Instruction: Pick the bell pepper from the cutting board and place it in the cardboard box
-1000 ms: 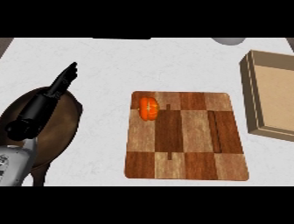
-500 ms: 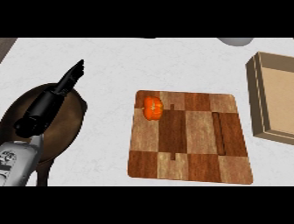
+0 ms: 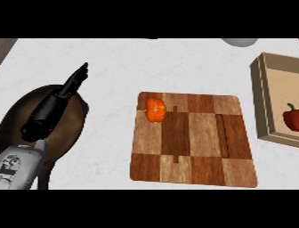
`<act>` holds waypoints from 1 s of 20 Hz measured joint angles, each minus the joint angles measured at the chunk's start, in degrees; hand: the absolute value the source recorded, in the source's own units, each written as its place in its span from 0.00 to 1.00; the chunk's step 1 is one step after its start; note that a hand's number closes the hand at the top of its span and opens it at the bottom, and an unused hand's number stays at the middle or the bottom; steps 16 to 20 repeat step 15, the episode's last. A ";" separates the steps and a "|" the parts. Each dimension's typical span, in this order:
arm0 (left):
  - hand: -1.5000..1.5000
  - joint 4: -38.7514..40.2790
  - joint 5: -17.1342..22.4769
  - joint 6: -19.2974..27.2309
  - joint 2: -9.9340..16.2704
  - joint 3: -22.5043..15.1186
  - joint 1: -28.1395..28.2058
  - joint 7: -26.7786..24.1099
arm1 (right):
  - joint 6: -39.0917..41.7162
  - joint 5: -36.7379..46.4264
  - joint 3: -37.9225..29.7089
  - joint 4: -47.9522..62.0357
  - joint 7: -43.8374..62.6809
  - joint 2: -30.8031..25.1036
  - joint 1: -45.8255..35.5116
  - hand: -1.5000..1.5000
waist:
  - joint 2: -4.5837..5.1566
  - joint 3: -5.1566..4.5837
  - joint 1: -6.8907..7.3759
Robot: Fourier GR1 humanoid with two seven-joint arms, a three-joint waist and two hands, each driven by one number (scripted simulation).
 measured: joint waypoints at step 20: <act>0.50 -0.05 0.63 -0.71 0.67 1.25 0.36 -0.62 | 17.36 -32.92 -19.83 16.72 14.90 7.10 -7.25 0.00 | 0.08 0.12 -0.46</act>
